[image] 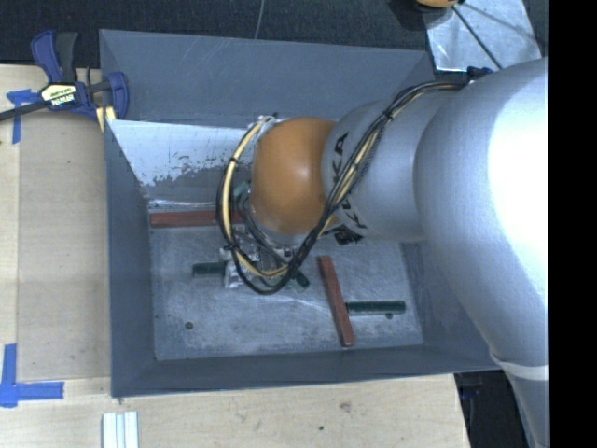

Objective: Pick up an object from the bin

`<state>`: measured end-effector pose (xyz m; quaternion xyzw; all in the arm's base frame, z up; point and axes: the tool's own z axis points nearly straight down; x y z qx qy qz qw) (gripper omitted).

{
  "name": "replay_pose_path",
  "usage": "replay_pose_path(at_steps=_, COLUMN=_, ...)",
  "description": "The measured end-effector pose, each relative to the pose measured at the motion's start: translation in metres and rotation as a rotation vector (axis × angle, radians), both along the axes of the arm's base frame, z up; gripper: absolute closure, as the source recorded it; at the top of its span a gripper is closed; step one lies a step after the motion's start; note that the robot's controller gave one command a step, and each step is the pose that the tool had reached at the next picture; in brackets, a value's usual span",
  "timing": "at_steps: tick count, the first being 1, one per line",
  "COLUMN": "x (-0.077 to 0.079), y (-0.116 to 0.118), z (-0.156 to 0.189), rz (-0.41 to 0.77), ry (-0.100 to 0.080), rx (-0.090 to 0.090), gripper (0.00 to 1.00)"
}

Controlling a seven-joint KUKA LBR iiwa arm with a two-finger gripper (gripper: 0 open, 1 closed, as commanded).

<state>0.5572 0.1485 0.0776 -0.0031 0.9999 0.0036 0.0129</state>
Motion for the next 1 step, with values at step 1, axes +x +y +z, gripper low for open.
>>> replay_pose_path(at_steps=1, x=0.0103, y=-0.0182, z=0.1701, rz=0.029, ry=0.016, rx=-0.006, gripper=1.0)
